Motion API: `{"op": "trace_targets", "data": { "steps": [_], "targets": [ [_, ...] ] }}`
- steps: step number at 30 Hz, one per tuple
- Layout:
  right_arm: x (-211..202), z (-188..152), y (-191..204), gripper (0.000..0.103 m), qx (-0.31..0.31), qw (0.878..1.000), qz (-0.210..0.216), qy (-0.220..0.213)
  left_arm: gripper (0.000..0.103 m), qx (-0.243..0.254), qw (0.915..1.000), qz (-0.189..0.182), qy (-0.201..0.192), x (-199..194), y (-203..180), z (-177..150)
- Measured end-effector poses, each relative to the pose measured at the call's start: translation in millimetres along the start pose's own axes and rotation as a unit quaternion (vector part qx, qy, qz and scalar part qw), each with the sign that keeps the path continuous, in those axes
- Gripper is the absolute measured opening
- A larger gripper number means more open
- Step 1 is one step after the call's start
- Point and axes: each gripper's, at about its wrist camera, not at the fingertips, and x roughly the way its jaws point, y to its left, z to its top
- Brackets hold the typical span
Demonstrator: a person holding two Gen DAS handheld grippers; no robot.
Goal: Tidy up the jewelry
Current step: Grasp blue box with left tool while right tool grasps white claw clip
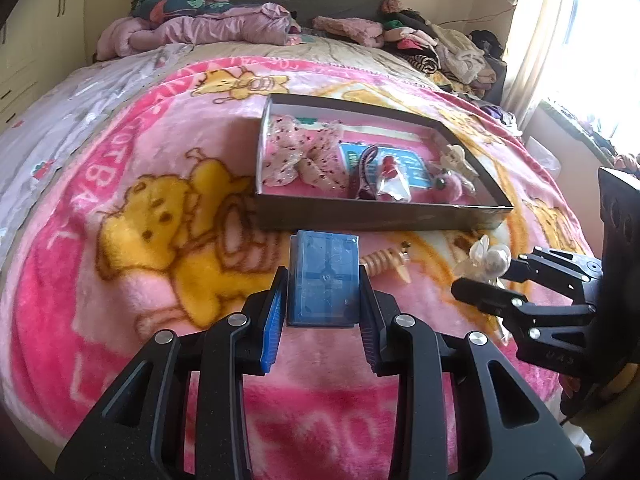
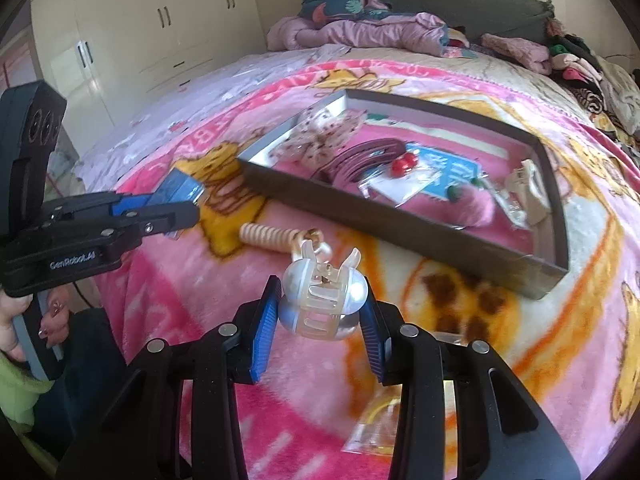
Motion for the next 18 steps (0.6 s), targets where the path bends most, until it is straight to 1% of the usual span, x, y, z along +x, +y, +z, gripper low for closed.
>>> {"op": "trace_targets", "data": {
  "steps": [9,18],
  "targets": [
    [-15,8,-27,0.037,0.024,0.999,-0.025,-0.023,0.025,0.008,0.9999,-0.011,0.001,4,-15,12],
    [-30,15,-53,0.037,0.046,0.996,-0.052,-0.046,0.025,0.019,0.9995,-0.023,-0.003,11,-32,30]
  ]
}}
